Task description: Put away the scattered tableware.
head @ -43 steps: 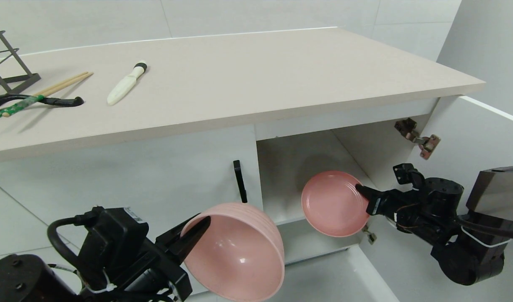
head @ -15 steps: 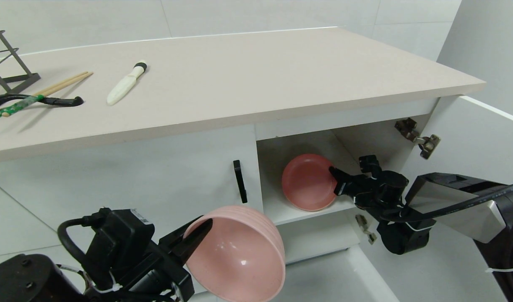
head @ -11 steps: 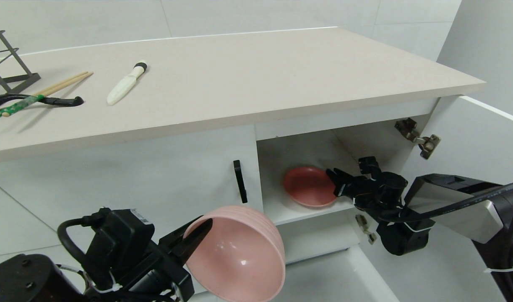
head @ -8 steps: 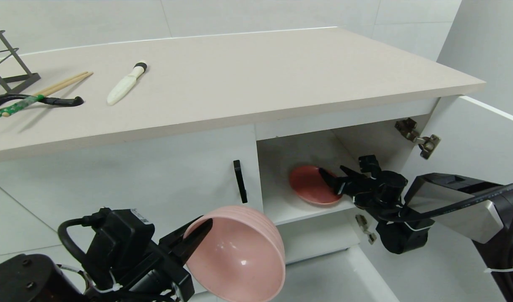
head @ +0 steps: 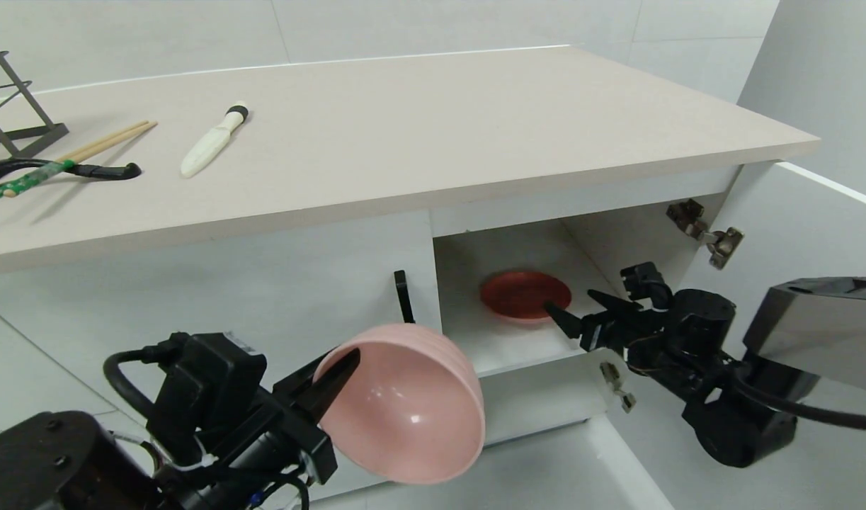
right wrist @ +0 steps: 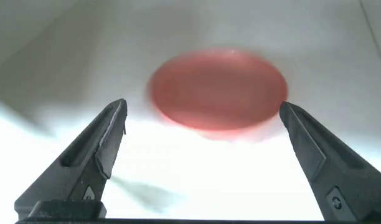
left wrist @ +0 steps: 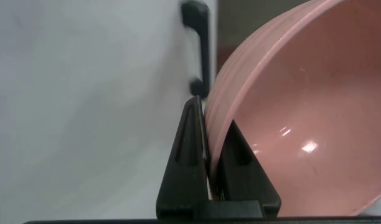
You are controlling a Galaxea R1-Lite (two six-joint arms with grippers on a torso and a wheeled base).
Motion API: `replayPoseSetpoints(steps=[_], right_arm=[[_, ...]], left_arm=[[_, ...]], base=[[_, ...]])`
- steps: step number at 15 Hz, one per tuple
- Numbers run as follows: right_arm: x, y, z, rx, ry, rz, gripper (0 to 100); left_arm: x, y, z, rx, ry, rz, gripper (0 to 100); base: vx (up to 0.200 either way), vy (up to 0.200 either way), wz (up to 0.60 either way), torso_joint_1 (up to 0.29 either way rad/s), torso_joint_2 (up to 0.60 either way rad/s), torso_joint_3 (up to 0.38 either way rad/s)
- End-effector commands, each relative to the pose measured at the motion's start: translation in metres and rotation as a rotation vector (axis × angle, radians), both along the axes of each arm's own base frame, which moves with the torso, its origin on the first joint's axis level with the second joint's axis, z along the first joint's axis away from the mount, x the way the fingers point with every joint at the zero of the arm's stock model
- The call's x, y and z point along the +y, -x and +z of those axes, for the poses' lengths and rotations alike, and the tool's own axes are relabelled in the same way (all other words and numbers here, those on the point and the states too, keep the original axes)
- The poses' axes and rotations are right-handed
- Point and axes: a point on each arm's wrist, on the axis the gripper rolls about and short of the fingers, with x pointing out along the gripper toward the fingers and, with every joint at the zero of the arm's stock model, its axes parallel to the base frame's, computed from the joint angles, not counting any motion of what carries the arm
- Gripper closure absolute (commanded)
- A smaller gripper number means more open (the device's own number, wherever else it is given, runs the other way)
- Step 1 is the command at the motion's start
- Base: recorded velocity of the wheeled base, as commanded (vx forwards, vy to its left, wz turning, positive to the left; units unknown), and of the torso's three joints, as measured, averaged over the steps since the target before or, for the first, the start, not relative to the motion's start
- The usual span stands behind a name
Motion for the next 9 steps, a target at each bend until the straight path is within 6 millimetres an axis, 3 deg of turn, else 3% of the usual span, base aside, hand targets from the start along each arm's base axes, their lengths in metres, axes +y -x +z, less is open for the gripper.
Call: replayPoseSetpoints(steps=[1,3,5,8,9], right_arm=[[-0.008,0.089,0.056,-0.083,0.061,0.074,0],[-0.010,0.132,0.075,-0.137,0.058,0.139,0],[-0.022,0.153,0.079,-0.141,0.057,0.137,0],[-0.038,0.173,0.070,-0.089,0.077,0.115,0],[-0.039,0.173,0.069,-0.084,0.081,0.111,0]], left_arm=[[-0.010,-0.011,0.008,-0.034,0.027,0.025,100],[-0.016,-0.015,0.009,-0.053,0.011,0.021,100],[-0.033,-0.015,0.007,-0.069,-0.021,-0.006,100],[-0.085,-0.029,-0.001,-0.076,-0.021,0.001,100],[-0.092,-0.031,-0.005,-0.070,-0.027,0.010,100]], base=[[0.000,0.000,0.00,0.000,0.00,0.000],[0.000,0.000,0.00,0.000,0.00,0.000],[0.000,0.000,0.00,0.000,0.00,0.000],[0.000,0.000,0.00,0.000,0.00,0.000],[0.000,0.000,0.00,0.000,0.00,0.000]])
